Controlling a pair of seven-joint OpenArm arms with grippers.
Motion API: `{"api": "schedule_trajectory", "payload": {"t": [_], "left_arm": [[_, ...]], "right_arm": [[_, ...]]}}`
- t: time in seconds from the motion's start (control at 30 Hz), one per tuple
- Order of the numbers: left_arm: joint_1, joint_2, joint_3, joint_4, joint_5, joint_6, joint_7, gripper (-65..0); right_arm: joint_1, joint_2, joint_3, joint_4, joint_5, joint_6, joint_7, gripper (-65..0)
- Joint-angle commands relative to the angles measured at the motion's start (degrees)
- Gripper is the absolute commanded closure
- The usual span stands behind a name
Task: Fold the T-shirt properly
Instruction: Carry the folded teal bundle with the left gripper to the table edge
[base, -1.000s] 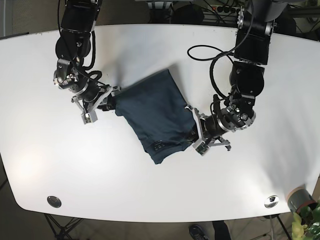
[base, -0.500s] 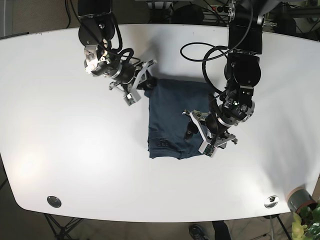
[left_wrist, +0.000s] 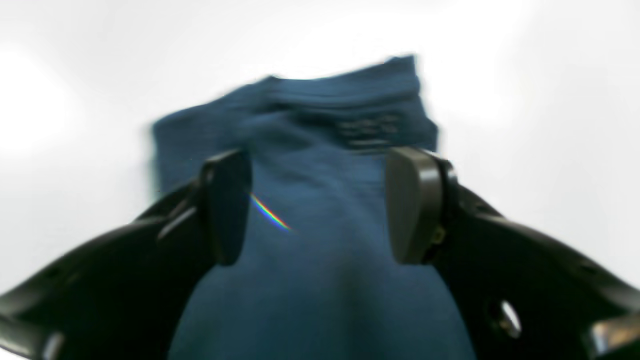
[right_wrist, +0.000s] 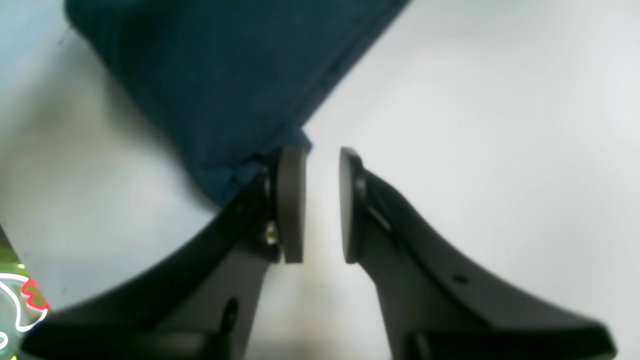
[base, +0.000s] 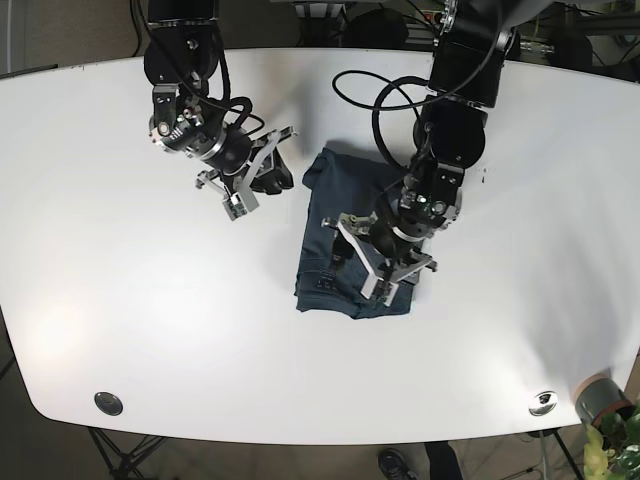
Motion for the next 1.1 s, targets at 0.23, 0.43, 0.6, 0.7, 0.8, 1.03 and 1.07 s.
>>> {"api": "schedule_trajectory", "payload": {"t": [0.23,0.43,0.6,0.7,0.8,1.03,1.07], "left_arm": [[-1.44,-1.04,9.61,-14.16,-0.38,10.16,-11.39,-40.3],[-0.2,-6.14,10.4,-19.35,-0.55,9.9,-13.23,-39.9],[2.52,-12.73,9.09,-19.44,-1.25,6.12,-13.06,-40.0],[4.37,-18.1,3.02,-20.14,-4.95,-2.32,-10.6,-40.0],[6.21,-22.23,-5.33,-21.55,-7.41,-10.67,-8.49,-39.9],[5.6,-29.88,-19.49,-34.03,-1.52,-17.35,-8.4,-39.7],[4.98,-30.84,-20.72,-35.88,-0.55,-17.88,-8.4,-39.7]], "right_arm": [[0.69,0.03,4.2,-0.62,1.29,0.73,1.33,-10.8],[0.6,0.03,6.22,-0.53,1.38,0.73,1.33,-10.8],[0.95,0.03,7.71,-0.53,1.38,0.65,1.33,-10.8],[1.04,0.03,7.89,-0.53,1.38,0.65,1.33,-10.8],[1.13,0.03,7.89,-0.53,1.38,0.65,1.33,-10.8],[1.13,0.03,7.89,-0.44,1.38,0.65,1.33,-10.8],[1.13,0.03,7.89,-0.44,1.38,0.65,1.33,-10.8]]}}
